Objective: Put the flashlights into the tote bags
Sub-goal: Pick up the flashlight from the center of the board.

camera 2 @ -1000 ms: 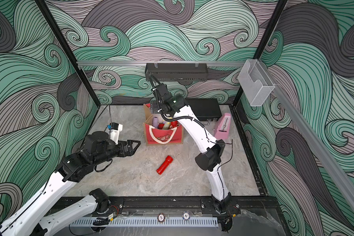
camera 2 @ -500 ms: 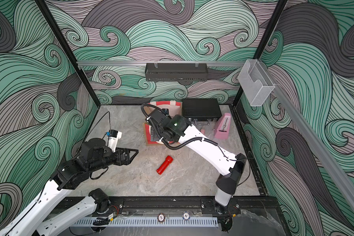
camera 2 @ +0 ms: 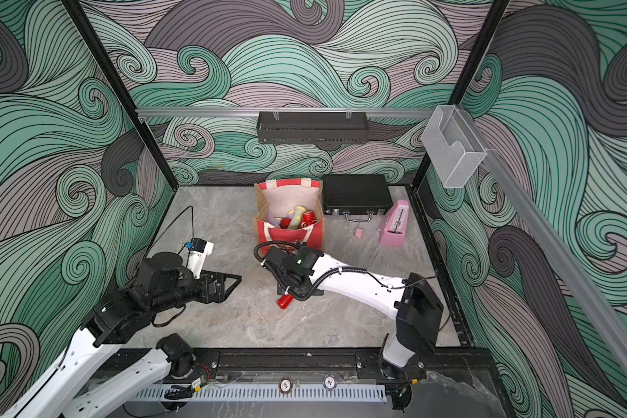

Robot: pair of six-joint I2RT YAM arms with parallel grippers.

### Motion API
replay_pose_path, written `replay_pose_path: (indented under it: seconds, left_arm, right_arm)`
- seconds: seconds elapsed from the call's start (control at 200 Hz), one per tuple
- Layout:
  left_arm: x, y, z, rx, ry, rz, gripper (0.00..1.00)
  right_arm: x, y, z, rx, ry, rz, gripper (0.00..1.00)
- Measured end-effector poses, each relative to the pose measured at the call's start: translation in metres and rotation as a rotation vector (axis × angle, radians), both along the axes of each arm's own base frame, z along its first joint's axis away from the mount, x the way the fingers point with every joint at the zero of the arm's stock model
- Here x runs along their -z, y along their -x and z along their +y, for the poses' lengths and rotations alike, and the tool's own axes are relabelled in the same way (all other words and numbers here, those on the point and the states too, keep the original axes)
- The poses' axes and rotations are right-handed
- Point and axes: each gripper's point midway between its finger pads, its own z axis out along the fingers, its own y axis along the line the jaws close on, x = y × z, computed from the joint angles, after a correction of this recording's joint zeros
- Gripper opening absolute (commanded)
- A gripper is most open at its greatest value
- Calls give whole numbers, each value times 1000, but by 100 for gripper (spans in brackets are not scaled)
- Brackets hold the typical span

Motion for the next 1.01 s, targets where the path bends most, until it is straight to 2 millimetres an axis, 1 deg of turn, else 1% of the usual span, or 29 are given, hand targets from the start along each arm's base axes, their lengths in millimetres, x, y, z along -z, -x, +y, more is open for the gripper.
replay_pose_path:
  seconds: [0.07,0.17,0.345,0.43,0.615,0.86,1.005]
  left_arm:
    - [0,5,4,-1,1,-2,98]
    - [1,11,9,-4,-5,2,99]
    - [5,21,18,-15,-27,16,98]
    - [6,23,23,-25,-36,16,98]
    - [7,24,27,-40,-44,13,99]
    - [8,23,30,-54,-59,13,99]
    - [9,24,30,-55,-63,17,99]
  right_arm:
    - [15,3,6,-15,-15,16,92]
    - [29,3,18,-42,-49,29,92]
    - [47,-3,34,-58,-83,40,92]
    - [53,-6,39,-62,-93,50,90]
    - [72,-12,38,-33,-95,100,86]
    - [75,-19,36,-7,-111,115,80]
    - [83,-23,34,2,-100,122,78]
